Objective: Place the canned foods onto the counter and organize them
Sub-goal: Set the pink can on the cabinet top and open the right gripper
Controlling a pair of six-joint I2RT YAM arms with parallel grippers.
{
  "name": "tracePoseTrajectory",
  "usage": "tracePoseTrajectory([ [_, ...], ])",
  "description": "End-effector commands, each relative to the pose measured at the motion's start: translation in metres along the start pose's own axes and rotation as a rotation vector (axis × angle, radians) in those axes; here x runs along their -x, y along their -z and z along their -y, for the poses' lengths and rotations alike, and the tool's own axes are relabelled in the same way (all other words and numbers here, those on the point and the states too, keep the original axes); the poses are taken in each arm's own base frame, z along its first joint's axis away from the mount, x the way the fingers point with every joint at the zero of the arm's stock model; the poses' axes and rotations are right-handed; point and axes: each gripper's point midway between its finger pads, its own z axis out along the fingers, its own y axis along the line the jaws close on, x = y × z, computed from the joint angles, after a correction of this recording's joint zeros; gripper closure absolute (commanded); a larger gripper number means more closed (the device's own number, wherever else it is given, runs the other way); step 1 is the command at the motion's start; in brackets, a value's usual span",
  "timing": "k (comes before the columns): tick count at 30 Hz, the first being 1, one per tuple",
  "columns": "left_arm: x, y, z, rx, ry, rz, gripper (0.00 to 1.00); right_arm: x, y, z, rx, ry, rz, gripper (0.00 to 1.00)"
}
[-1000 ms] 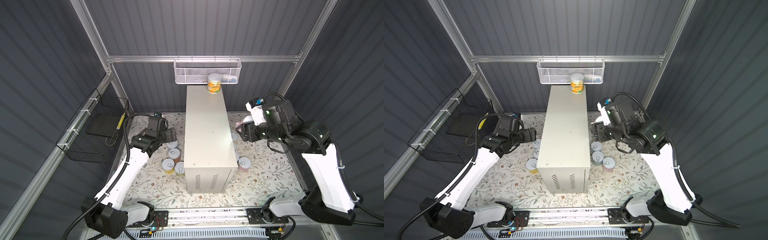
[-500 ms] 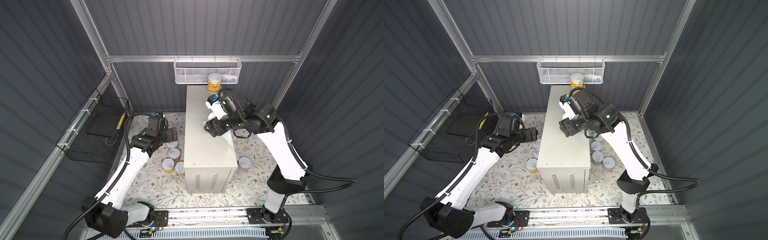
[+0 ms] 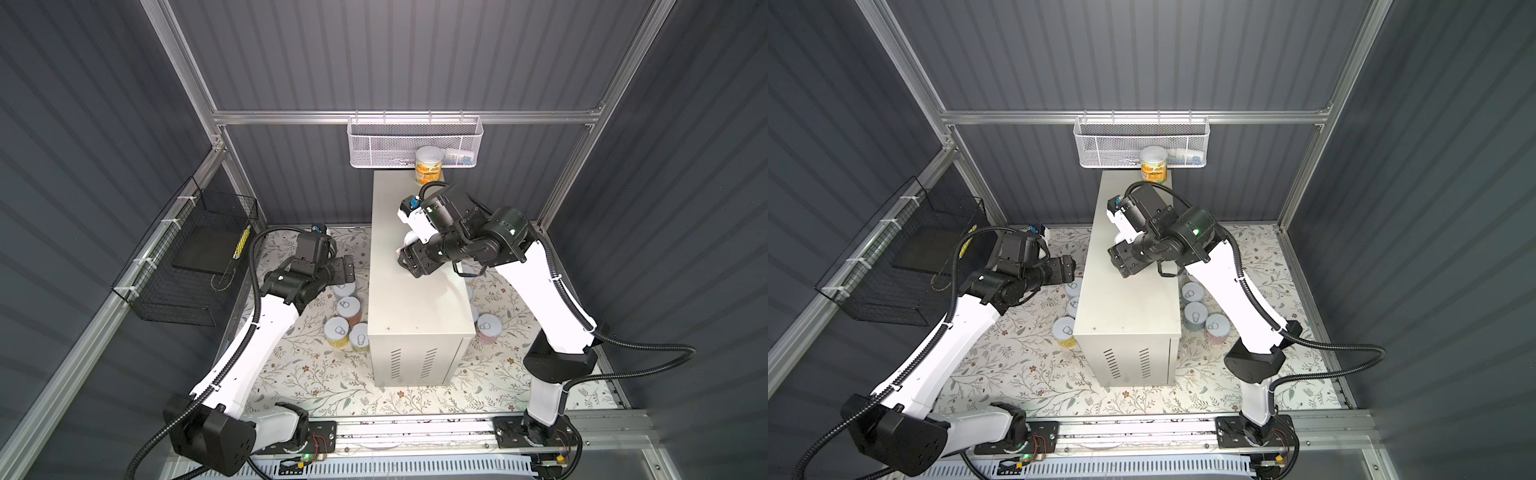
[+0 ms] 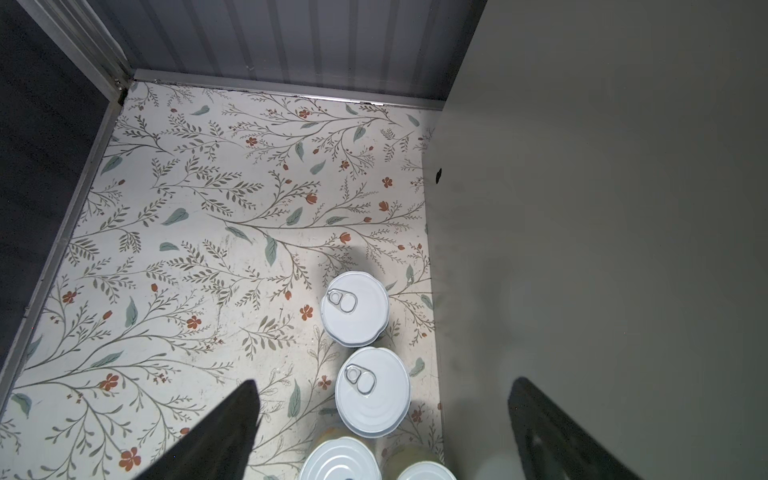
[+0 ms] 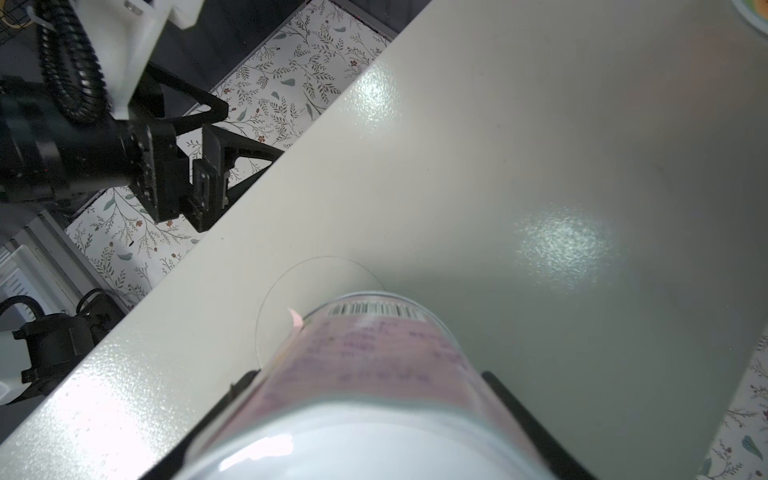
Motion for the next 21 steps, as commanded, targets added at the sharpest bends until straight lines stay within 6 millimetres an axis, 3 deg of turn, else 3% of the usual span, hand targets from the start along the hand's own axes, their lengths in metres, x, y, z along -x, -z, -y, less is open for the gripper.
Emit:
tracePoseTrajectory([
  [1, -0.004, -0.003, -0.003, 0.005, 0.0, -0.004, 0.04, 0.015, 0.009, -0.001, -0.005, 0.014, 0.066, 0.31],
  [7, -0.002, -0.001, -0.002, -0.002, -0.007, 0.002, 0.01, 0.02, 0.009, -0.004, 0.013, 0.013, 0.084, 0.2],
  [16, 0.004, 0.003, -0.001, -0.005, -0.008, 0.017, 0.01, 0.033, 0.012, -0.01, 0.046, 0.017, 0.142, 0.12],
  [21, 0.016, 0.017, -0.008, 0.034, -0.033, 0.06, 0.01, 0.054, 0.04, -0.003, 0.019, 0.004, 0.262, 0.1],
])
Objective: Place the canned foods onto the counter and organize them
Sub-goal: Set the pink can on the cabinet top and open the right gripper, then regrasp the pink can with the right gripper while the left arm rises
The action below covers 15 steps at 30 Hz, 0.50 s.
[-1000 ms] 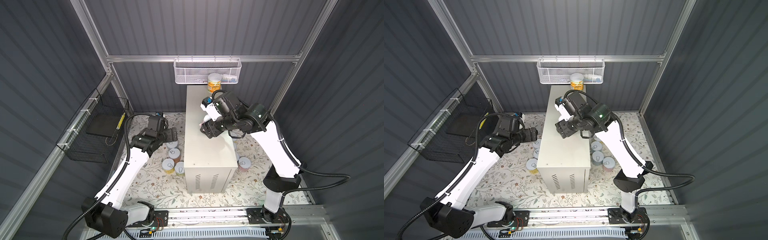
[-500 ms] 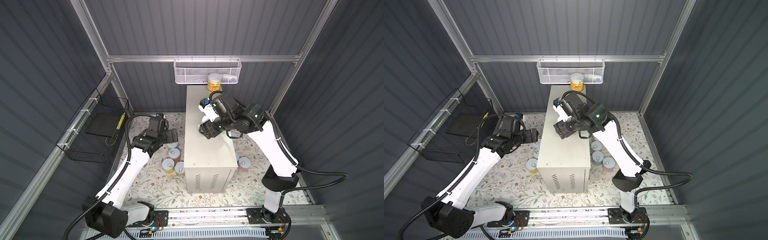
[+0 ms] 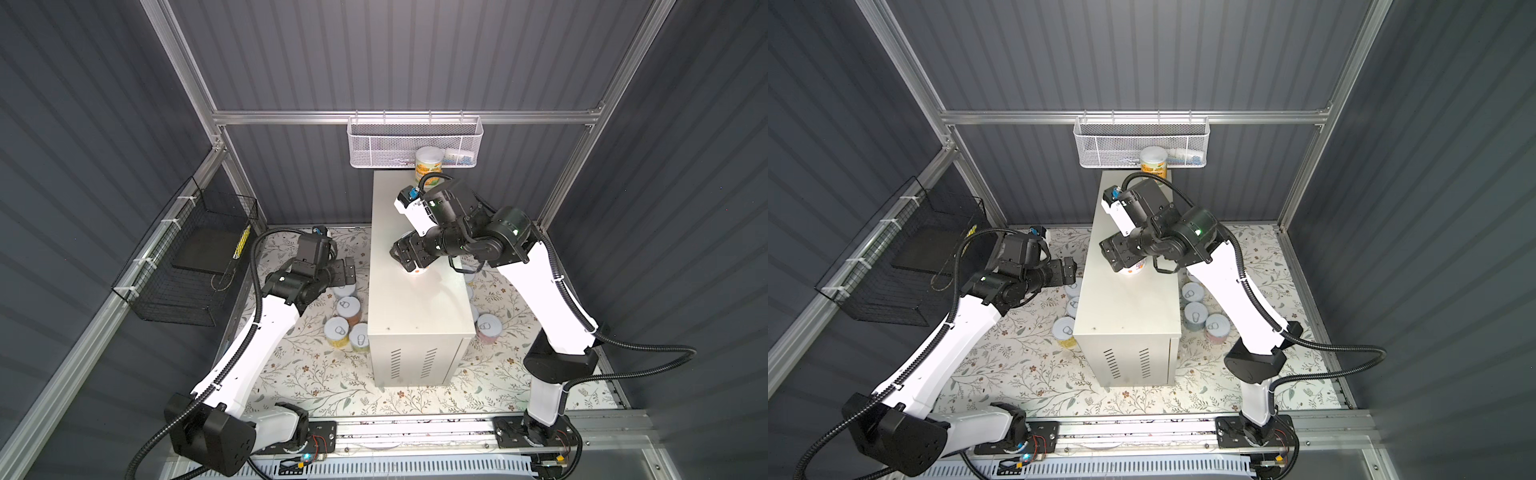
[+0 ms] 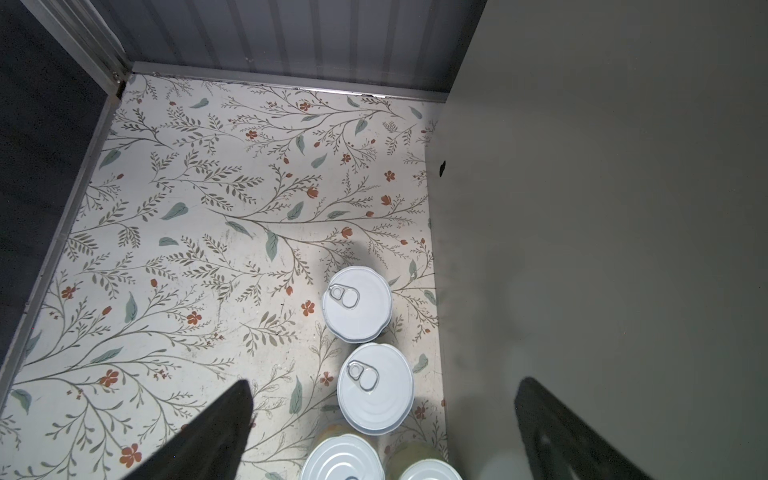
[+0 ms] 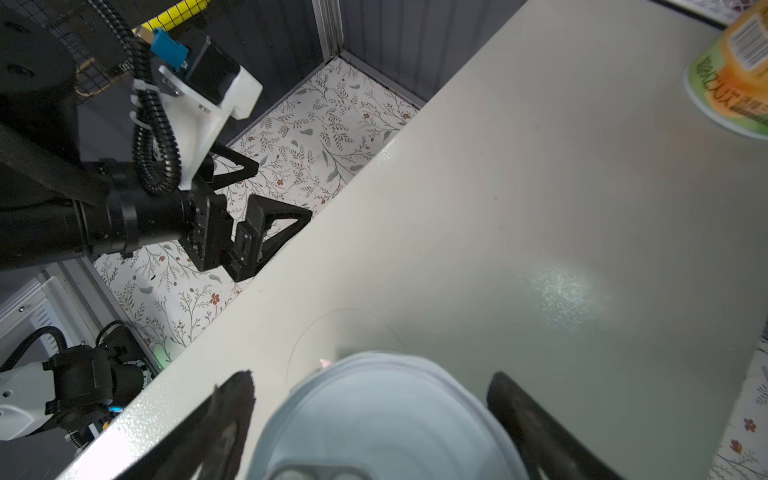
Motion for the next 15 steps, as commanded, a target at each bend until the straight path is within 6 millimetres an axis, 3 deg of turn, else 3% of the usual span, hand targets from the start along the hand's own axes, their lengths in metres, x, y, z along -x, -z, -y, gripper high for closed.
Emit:
tracePoseTrajectory([
  [1, 0.023, 0.023, -0.008, 0.035, -0.032, 0.079, 0.01, 0.034, 0.036, 0.006, -0.032, -0.006, 0.168, 0.1],
  [5, 0.047, 0.055, -0.023, 0.116, -0.056, 0.174, 0.01, 0.063, 0.075, 0.015, -0.058, -0.041, 0.367, 0.08],
  [8, 0.065, 0.084, -0.022, 0.101, -0.074, 0.256, 0.02, 0.073, 0.099, 0.017, -0.044, -0.066, 0.494, 0.08],
  [11, 0.084, 0.121, -0.004, -0.016, -0.093, 0.337, 0.02, 0.068, 0.115, 0.029, -0.062, -0.119, 0.552, 0.08],
  [15, 0.087, 0.155, 0.043, -0.287, -0.185, 0.357, 0.04, 0.045, 0.125, 0.038, -0.078, -0.157, 0.546, 0.12],
])
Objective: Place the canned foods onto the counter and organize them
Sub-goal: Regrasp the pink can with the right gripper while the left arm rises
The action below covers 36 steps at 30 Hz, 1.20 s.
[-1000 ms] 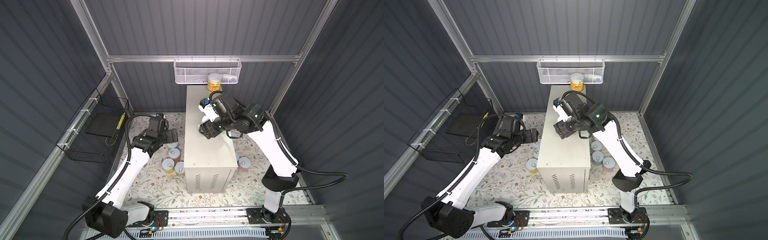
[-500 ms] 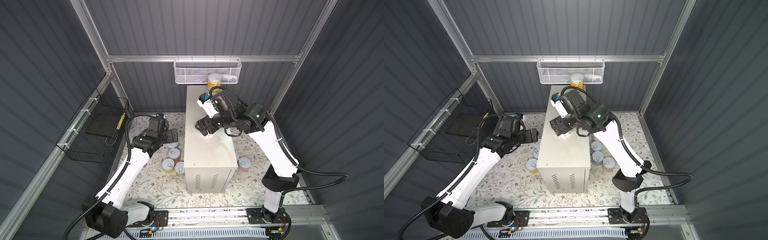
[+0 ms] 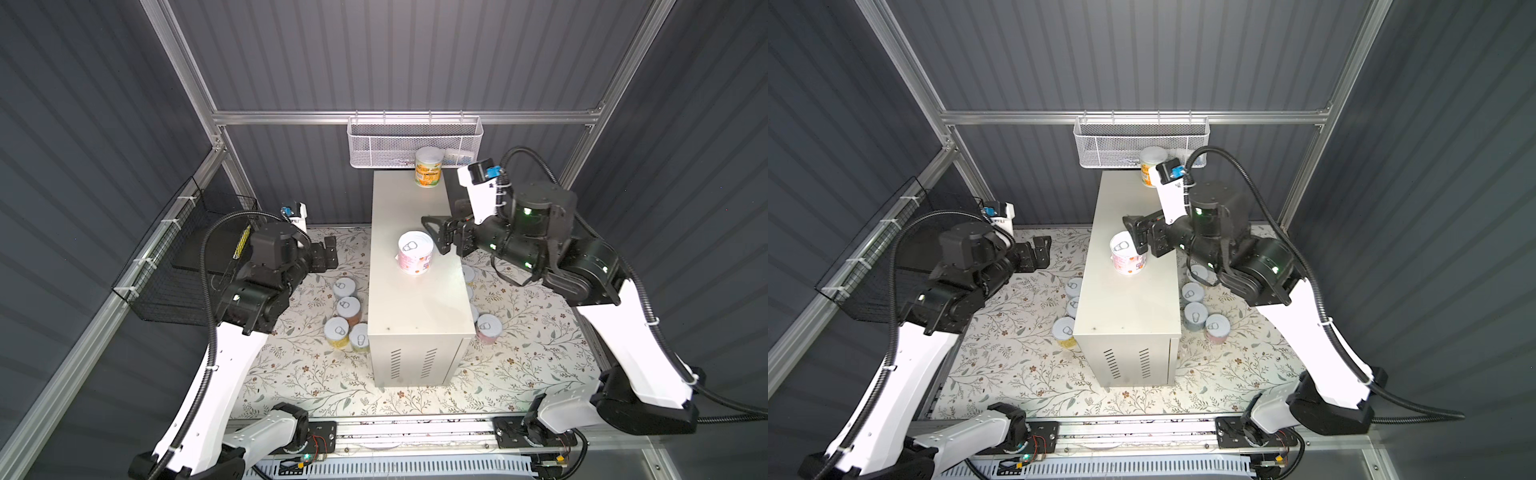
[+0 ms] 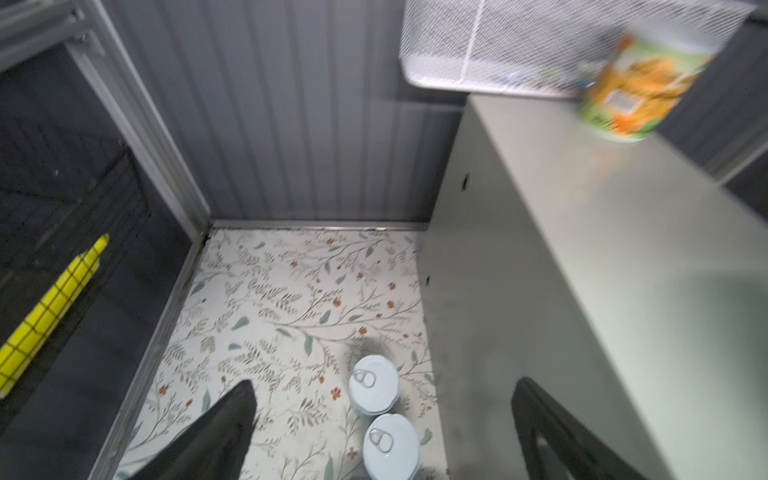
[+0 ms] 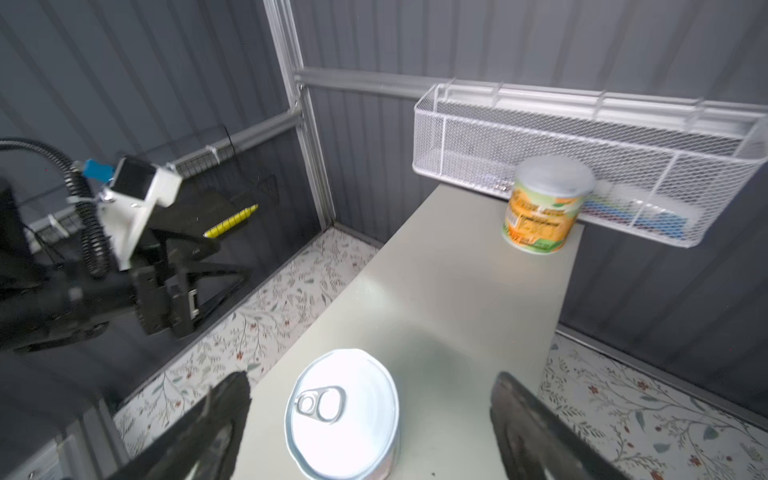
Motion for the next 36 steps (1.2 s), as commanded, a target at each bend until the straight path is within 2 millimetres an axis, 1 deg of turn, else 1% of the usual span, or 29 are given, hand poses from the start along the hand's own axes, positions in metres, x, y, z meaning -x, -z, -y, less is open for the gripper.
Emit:
tracePoseTrajectory([
  [1, 0.007, 0.023, 0.044, -0.257, -0.077, -0.005, 0.04, -0.003, 0.005, 0.007, -0.023, -0.049, 0.039, 0.13],
  [3, 0.006, 0.033, 0.06, -0.353, -0.109, -0.015, 0.05, -0.013, 0.015, 0.01, -0.026, -0.063, 0.018, 0.16],
  [6, 0.0, 0.035, 0.066, -0.384, -0.14, -0.048, 0.05, -0.03, 0.023, 0.008, -0.009, -0.091, -0.048, 0.2],
  [11, -0.014, 0.04, 0.088, -0.51, -0.166, -0.085, 0.05, -0.064, 0.021, -0.001, 0.016, -0.137, -0.136, 0.25],
  [13, -0.021, 0.036, 0.093, -0.518, -0.185, -0.1, 0.05, -0.076, 0.017, -0.004, 0.021, -0.139, -0.169, 0.28],
  [16, -0.023, 0.03, 0.097, -0.51, -0.19, -0.1, 0.05, -0.091, 0.008, -0.008, 0.026, -0.139, -0.213, 0.32],
  [18, -0.02, 0.023, 0.095, -0.48, -0.163, -0.092, 0.07, -0.101, 0.003, -0.008, 0.017, -0.14, -0.242, 0.32],
  [20, -0.016, 0.013, 0.091, -0.443, -0.116, -0.078, 0.08, -0.11, -0.002, -0.007, 0.0, -0.144, -0.27, 0.3],
  [23, -0.016, -0.003, 0.091, -0.422, -0.064, -0.072, 0.09, -0.118, -0.01, -0.009, 0.011, -0.145, -0.283, 0.28],
  [26, -0.017, -0.017, 0.089, -0.387, -0.041, -0.08, 0.11, -0.121, -0.018, -0.011, 0.011, -0.135, -0.286, 0.28],
  [31, -0.015, -0.027, 0.083, -0.343, -0.026, -0.062, 0.12, -0.12, -0.033, -0.015, 0.022, -0.12, -0.278, 0.28],
  [36, -0.022, -0.039, 0.078, -0.303, -0.013, -0.08, 0.13, -0.113, -0.05, -0.012, 0.019, -0.11, -0.262, 0.32],
])
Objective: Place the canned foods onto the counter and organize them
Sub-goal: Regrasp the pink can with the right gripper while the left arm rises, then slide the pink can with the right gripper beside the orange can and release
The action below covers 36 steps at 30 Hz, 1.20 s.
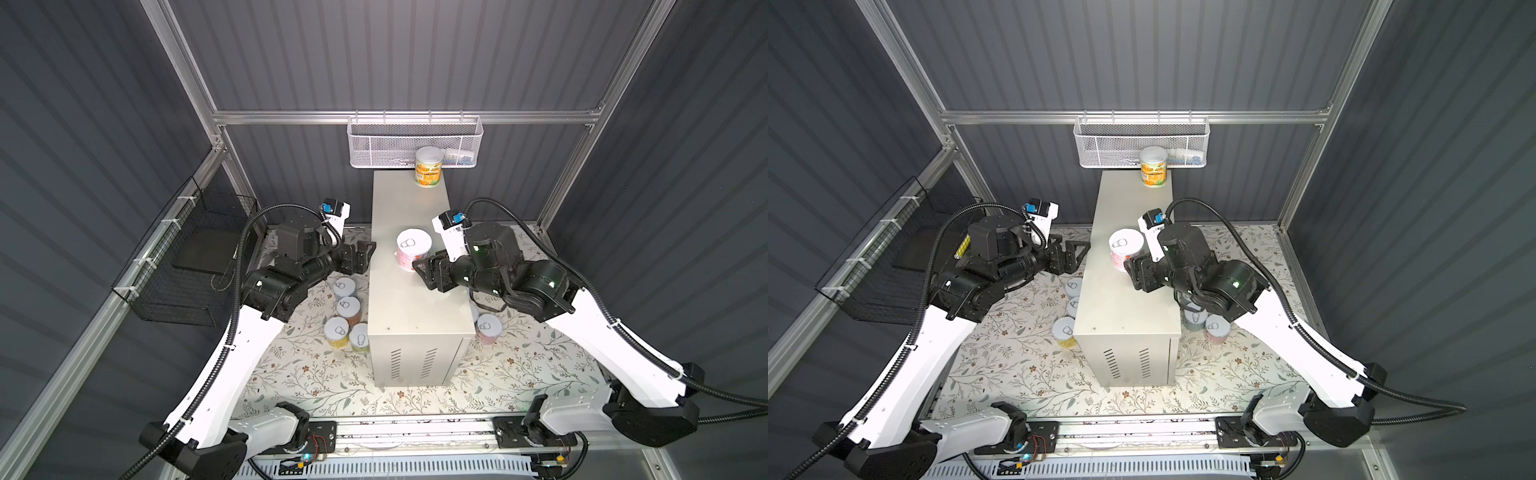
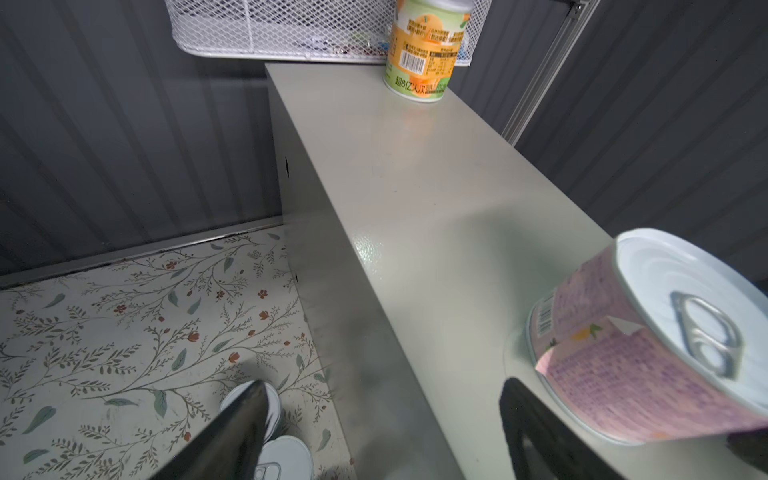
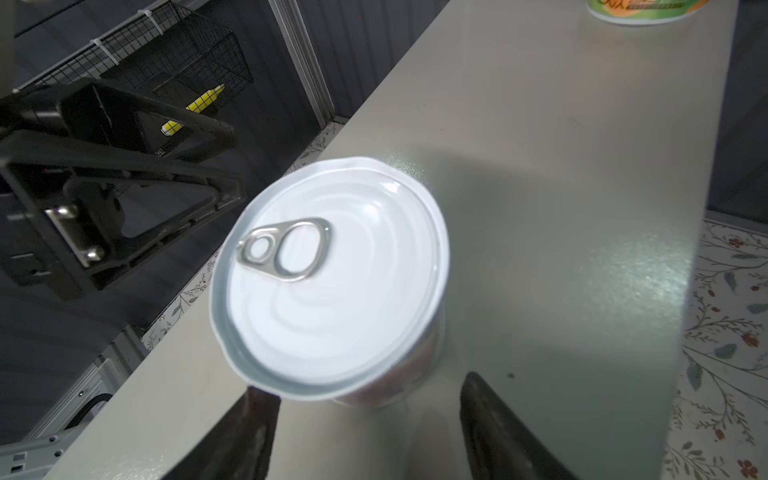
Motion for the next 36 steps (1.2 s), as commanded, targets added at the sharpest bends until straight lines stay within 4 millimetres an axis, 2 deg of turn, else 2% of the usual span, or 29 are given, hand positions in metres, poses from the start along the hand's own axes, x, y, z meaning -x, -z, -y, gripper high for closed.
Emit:
tracePoseTrajectory([
  [1, 0.0, -0.007, -0.007, 0.034, 0.029, 0.016, 0.13, 0.021, -0.007, 0.001, 0.003, 0.006, 0.05, 0.33],
  [7, -0.002, -0.013, -0.011, 0.049, 0.03, 0.015, 0.13, 0.043, -0.025, 0.012, 0.005, -0.016, 0.09, 0.41],
  [12, -0.005, -0.021, -0.015, 0.069, 0.023, 0.004, 0.13, 0.063, -0.043, 0.024, -0.001, -0.027, 0.119, 0.42],
  [17, -0.009, -0.029, -0.022, 0.095, 0.025, -0.004, 0.13, 0.083, -0.07, 0.043, -0.016, -0.055, 0.141, 0.43],
  [23, -0.014, -0.035, -0.026, 0.111, 0.018, -0.017, 0.13, 0.099, -0.102, 0.066, -0.039, -0.089, 0.16, 0.45],
  [28, -0.017, -0.039, -0.03, 0.123, 0.017, -0.023, 0.13, 0.113, -0.124, 0.077, -0.035, -0.112, 0.181, 0.46],
  [36, -0.017, -0.041, -0.033, 0.124, 0.019, -0.025, 0.13, 0.125, -0.163, 0.097, -0.058, -0.164, 0.201, 0.47],
])
